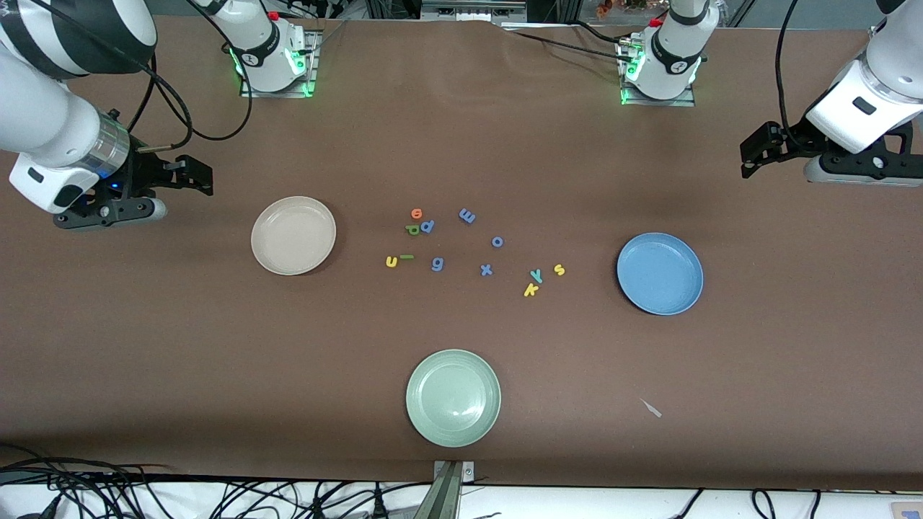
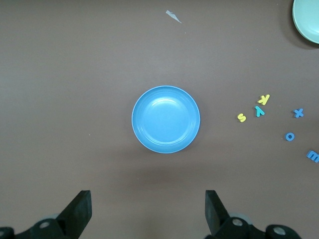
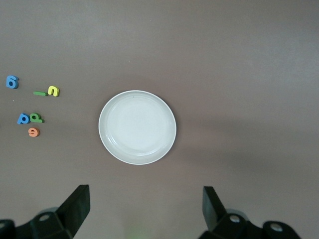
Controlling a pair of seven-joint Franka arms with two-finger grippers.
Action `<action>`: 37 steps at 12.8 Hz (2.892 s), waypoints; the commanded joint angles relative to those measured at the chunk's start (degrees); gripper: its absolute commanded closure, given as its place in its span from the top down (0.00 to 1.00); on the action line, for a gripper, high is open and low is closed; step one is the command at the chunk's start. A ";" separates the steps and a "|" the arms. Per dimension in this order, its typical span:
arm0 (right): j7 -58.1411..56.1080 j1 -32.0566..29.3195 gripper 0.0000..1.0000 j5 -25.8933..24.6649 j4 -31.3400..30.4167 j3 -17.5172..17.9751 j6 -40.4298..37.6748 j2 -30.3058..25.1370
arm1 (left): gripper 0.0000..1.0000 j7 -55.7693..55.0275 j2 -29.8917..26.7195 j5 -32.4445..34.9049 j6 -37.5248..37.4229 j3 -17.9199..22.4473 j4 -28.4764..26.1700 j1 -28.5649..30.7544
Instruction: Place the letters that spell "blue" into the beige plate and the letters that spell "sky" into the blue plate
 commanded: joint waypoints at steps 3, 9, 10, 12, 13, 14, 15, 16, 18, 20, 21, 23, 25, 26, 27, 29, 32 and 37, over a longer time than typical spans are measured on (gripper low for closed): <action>-0.23 -0.28 1.00 -0.93 -0.14 0.18 -0.76 -1.33 | 1.00 0.73 -0.16 0.71 -1.16 -0.36 0.77 0.41; -0.58 -0.28 1.00 -0.84 -0.14 0.18 -0.94 -1.24 | 1.00 0.81 -0.16 0.71 -1.25 -0.27 0.77 0.50; -0.23 -0.28 1.00 -0.84 -0.14 0.18 -1.20 -1.24 | 1.00 0.81 -0.16 0.71 -1.25 -0.27 0.77 0.41; -0.14 -0.28 1.00 -0.84 -0.14 0.18 -1.29 -1.33 | 1.00 0.81 -0.16 0.71 -1.25 -0.27 0.68 0.50; -0.14 -0.28 1.00 -0.84 -0.14 0.18 -1.29 -1.33 | 1.00 0.81 -0.16 0.71 -1.34 -0.27 0.77 0.50; -0.23 -0.28 1.00 -0.84 -0.23 0.18 -1.29 -1.24 | 1.00 0.81 -0.16 0.71 -1.68 -0.19 0.77 0.50; -0.23 -0.28 1.00 -0.93 -0.23 0.18 -1.29 -1.33 | 1.00 0.81 -0.16 0.71 -1.69 -0.19 0.77 0.50; -0.31 -0.28 1.00 -0.93 -0.23 0.18 -1.29 -1.33 | 1.00 0.73 -0.16 0.71 -1.69 -0.19 0.77 0.50; -0.49 -0.28 1.00 -0.93 -0.23 0.18 -1.20 -1.33 | 1.00 0.73 -0.16 0.71 -1.69 -0.19 0.77 0.50; -0.49 -0.28 1.00 -1.01 -0.23 0.18 -1.20 -1.33 | 1.00 0.73 -0.16 0.71 -1.69 -0.19 0.77 0.50; -0.49 -0.28 1.00 -1.01 -0.23 0.18 -1.20 -1.33 | 1.00 0.73 -0.16 0.71 -1.69 -0.19 0.77 0.50; -0.32 -0.19 1.00 -1.10 -0.23 0.00 -1.20 -1.41 | 1.00 0.73 -0.16 0.71 -1.69 -0.19 0.77 0.50; -0.14 1.03 1.00 -1.28 -0.23 -1.57 -1.20 -1.50 | 1.00 0.73 -0.16 0.71 -1.69 -0.19 0.77 0.50; -0.14 2.35 1.00 -1.28 -0.32 -3.15 -1.20 -1.50 | 1.00 0.73 -0.16 0.71 -1.69 -0.27 0.77 0.50; -0.31 3.14 1.00 -1.28 -0.23 -4.29 -1.20 -1.50 | 1.00 0.73 -0.16 0.71 -1.69 -0.27 0.77 0.50; -0.58 3.24 1.00 -1.28 -0.32 -4.39 -1.20 -1.50 | 1.00 0.73 -0.16 0.71 -1.69 -0.19 0.77 0.50; -0.49 3.15 1.00 -1.45 -0.41 -4.22 -1.29 -1.59 | 1.00 0.73 -0.16 0.71 -1.69 -0.19 0.77 0.41; -0.58 3.15 1.00 -1.45 -0.50 -3.95 -1.37 -1.50 | 1.00 0.73 -0.16 0.71 -1.69 -0.27 0.77 0.41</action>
